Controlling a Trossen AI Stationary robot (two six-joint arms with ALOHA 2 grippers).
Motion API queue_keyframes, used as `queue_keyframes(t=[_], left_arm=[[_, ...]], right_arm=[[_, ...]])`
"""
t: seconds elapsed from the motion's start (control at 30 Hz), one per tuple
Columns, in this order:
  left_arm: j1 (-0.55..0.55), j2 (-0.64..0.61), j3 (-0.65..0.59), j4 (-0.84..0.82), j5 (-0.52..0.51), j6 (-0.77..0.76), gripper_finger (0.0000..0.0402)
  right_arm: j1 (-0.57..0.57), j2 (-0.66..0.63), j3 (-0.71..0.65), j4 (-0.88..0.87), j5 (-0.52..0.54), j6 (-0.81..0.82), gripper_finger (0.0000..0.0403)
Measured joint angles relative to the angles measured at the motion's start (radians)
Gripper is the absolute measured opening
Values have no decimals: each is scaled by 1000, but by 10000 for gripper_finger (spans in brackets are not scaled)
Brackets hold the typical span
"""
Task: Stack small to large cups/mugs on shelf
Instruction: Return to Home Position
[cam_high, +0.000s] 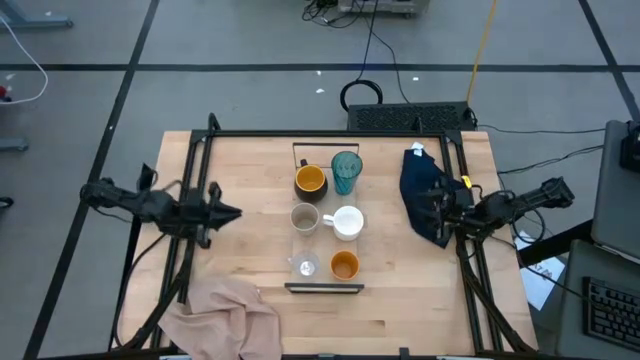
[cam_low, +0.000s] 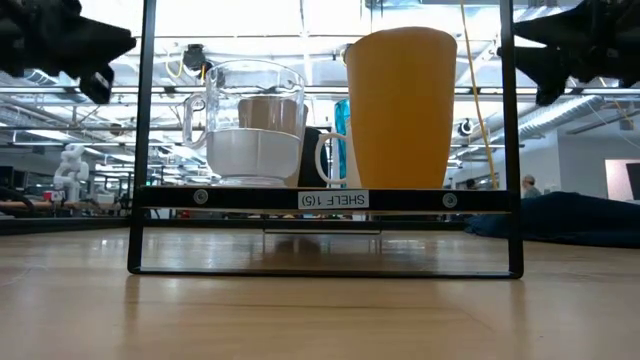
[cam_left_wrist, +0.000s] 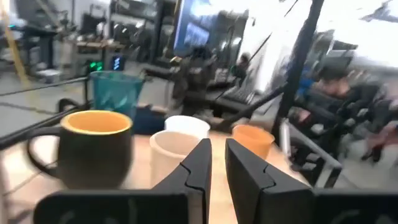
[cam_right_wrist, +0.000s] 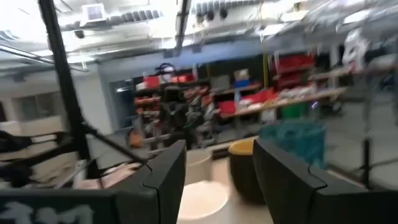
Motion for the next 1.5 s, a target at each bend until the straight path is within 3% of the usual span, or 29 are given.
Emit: queue_keyframes(t=[0.13,0.3,0.43,0.57,0.8,1.5], left_arm=[[31,0,-108,244,45,13,47],[72,10,-108,158,111,137,47],[93,10,-108,127,113,88,47],[93,11,-107,56,111,72,47],[92,38,-106,51,166,63,47],[92,37,-107,63,165,66,47]], right_arm=[[-19,-5,-1,-87,-86,100,176],[-49,-5,-1,-198,-151,143,176],[-60,-6,-2,-241,-153,152,176],[-60,-6,-3,-261,-154,52,176],[-60,3,-3,-282,-153,9,176],[-60,3,-3,-282,-152,8,176]])
